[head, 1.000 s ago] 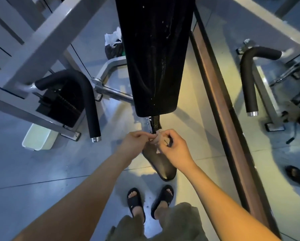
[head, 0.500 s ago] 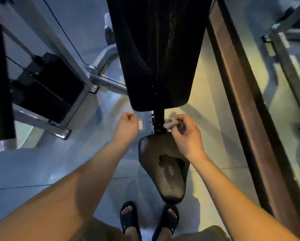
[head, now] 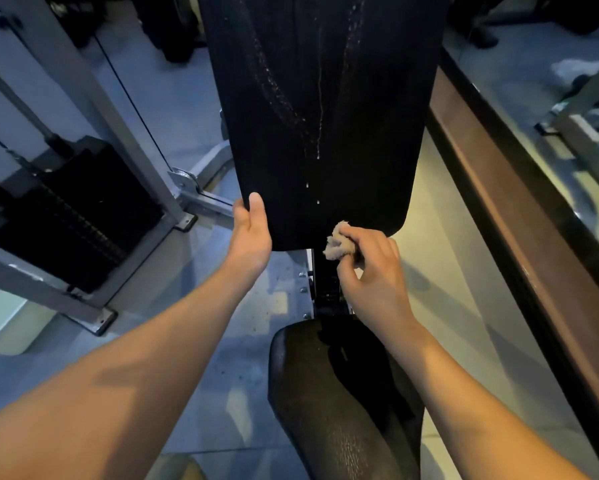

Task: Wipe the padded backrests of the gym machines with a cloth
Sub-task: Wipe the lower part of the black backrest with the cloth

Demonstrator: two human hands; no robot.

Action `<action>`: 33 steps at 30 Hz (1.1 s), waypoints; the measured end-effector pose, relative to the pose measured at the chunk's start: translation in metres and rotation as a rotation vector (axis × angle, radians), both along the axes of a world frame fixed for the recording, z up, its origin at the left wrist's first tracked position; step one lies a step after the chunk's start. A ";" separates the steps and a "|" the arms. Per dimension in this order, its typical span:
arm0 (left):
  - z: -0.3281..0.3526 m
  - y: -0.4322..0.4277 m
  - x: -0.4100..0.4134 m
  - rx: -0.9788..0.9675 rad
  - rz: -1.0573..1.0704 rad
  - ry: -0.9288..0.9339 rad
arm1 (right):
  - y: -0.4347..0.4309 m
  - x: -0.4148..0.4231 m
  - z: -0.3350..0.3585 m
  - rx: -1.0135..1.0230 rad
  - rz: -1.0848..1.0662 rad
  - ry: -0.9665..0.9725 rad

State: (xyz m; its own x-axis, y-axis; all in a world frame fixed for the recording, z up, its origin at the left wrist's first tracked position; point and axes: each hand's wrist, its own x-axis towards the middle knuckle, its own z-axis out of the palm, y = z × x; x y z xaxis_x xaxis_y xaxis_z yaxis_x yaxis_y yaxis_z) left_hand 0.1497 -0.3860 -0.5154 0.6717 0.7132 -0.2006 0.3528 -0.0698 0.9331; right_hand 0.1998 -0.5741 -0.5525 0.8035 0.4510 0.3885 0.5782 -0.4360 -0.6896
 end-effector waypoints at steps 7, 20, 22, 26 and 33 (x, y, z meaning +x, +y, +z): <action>-0.034 0.004 0.003 0.131 0.014 -0.196 | 0.021 0.008 -0.030 0.123 -0.020 -0.156; -0.019 0.023 0.022 -0.178 0.294 -0.250 | 0.042 0.021 -0.031 0.114 -0.194 -0.397; -0.017 0.022 0.035 -0.159 0.406 -0.251 | 0.051 0.021 -0.027 0.133 -0.212 -0.413; -0.023 0.021 0.046 -0.081 0.482 -0.284 | 0.075 0.010 -0.032 0.143 -0.269 -0.320; -0.025 0.024 0.049 -0.033 0.506 -0.285 | 0.069 0.019 -0.032 0.025 -0.048 -0.499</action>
State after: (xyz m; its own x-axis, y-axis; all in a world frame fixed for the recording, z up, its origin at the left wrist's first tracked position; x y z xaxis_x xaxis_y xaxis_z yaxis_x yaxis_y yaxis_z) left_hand 0.1983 -0.3623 -0.5403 0.2795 0.9560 -0.0895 0.0689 0.0731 0.9949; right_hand 0.2193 -0.5052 -0.5844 0.5368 0.4039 0.7408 0.8198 -0.4575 -0.3446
